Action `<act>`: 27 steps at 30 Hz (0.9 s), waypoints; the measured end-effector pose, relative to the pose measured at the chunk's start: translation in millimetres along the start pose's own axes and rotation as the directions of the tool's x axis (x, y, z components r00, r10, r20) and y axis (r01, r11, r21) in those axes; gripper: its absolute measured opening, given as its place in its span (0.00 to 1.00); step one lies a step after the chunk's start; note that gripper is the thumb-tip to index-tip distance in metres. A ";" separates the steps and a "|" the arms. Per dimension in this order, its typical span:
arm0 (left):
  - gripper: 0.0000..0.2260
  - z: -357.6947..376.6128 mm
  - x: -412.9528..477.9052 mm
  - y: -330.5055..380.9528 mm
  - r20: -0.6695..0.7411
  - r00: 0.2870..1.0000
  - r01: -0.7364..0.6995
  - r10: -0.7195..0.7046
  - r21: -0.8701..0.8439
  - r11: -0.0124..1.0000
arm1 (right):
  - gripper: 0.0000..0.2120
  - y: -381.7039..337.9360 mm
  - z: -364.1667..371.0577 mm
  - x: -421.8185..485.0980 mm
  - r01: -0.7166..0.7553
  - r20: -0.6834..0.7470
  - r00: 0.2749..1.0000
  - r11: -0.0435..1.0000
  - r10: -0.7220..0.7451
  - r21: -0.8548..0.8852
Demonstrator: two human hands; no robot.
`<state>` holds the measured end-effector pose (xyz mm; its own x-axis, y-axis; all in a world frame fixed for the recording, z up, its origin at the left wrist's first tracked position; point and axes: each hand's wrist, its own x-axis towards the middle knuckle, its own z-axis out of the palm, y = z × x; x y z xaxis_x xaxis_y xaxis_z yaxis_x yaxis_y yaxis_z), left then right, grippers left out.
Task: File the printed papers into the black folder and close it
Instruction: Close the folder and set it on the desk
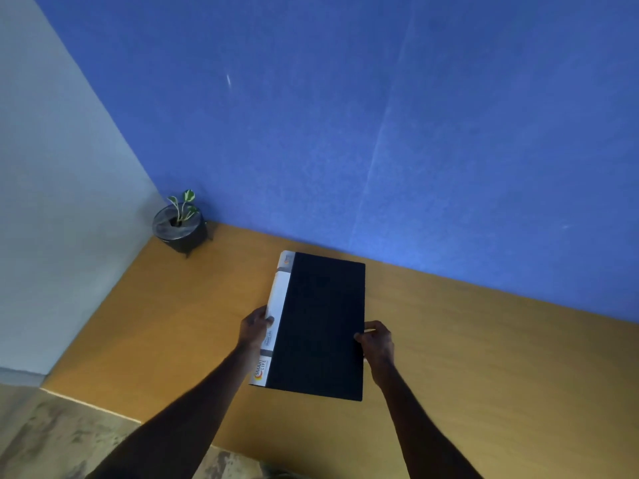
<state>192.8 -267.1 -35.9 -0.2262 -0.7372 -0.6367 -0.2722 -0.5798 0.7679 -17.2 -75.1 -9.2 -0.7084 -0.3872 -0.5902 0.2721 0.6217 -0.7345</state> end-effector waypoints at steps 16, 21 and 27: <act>0.19 -45.2 82.6 30.9 0.035 0.982 -0.186 0.186 0.359 0.915 | 0.10 -20.1 86.1 33.6 -0.072 -0.104 0.993 0.992 0.061 -0.107; 0.20 -45.2 96.3 31.6 0.036 0.973 -0.219 0.228 0.458 0.861 | 0.12 -18.9 96.5 39.6 -0.073 -0.149 0.988 0.986 0.050 -0.153; 0.21 -47.9 124.0 17.5 0.024 0.969 -0.216 0.246 0.566 0.795 | 0.13 -24.3 100.7 40.0 -0.053 -0.200 0.980 0.986 0.021 -0.157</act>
<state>204.7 -385.2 -98.0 -0.3089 -0.8483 -0.4301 -0.6974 -0.1054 0.7088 13.4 -174.3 -48.7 -0.8187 -0.2300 -0.5262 0.2034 0.7408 -0.6402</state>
